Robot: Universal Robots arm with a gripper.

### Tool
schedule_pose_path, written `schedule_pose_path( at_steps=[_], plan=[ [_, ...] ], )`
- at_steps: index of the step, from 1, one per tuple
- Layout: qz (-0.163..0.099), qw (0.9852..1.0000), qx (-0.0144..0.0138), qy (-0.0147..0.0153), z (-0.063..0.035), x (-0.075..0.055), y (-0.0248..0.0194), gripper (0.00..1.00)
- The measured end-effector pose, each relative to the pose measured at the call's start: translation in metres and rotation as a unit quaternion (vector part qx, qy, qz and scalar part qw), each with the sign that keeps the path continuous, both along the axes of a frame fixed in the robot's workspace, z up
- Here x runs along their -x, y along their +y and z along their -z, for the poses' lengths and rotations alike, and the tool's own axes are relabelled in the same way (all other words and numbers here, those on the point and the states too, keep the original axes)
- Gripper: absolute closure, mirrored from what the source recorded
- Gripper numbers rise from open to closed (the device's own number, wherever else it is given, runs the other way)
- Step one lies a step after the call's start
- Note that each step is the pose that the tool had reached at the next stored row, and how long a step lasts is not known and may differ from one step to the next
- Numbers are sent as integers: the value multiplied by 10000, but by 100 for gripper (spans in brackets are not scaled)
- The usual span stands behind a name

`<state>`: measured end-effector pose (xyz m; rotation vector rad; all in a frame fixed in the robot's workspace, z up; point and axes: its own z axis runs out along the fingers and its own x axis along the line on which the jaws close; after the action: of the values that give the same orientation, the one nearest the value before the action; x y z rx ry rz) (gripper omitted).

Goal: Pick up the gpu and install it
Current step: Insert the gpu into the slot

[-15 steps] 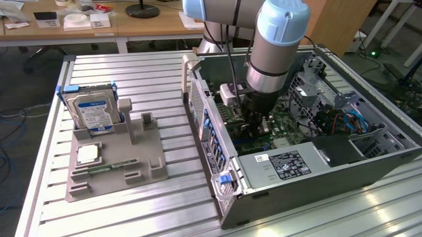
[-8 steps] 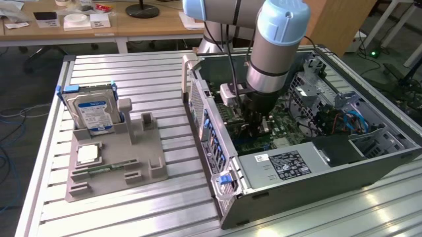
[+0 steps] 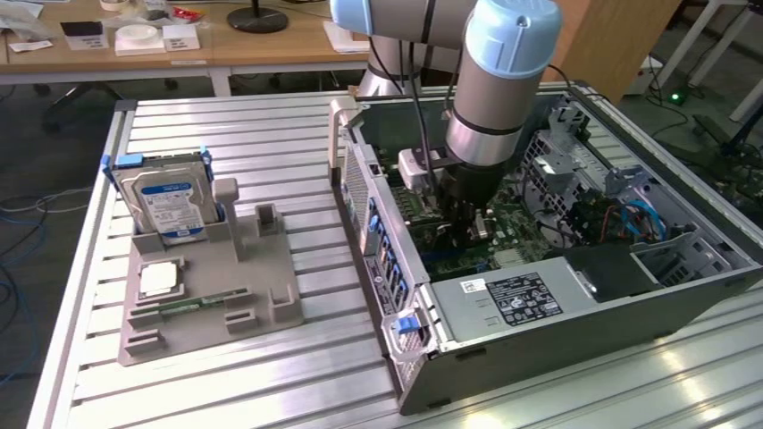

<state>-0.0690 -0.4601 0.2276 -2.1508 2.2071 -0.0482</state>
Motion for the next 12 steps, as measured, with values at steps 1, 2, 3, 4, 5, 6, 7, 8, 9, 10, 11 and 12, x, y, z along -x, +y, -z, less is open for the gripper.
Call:
schedule_pose_path(
  at_steps=[1, 2, 3, 4, 5, 6, 7, 8, 9, 10, 11, 12],
  plan=[
    [0, 10000, 0, 0, 0, 0, 0, 72],
    [0, 10000, 1, 1, 2, 0, 0, 72],
    [0, 10000, 0, 0, 5, 0, 0, 72],
    [0, 10000, 0, 0, 8, 0, 0, 72],
    [0, 10000, 0, 0, 9, 0, 0, 72],
    [0, 10000, 0, 0, 9, -1, 0, 72],
    [0, 10000, 0, 0, 9, -1, 0, 72],
    [0, 10000, 0, 0, 9, -1, 0, 72],
    [0, 10000, 0, 0, 9, -1, 0, 72],
    [0, 10000, 0, 0, 9, -1, 0, 72],
    [0, 10000, 0, 0, 9, -1, 0, 72],
    [0, 10000, 0, 0, 9, -1, 0, 72]
  ],
)
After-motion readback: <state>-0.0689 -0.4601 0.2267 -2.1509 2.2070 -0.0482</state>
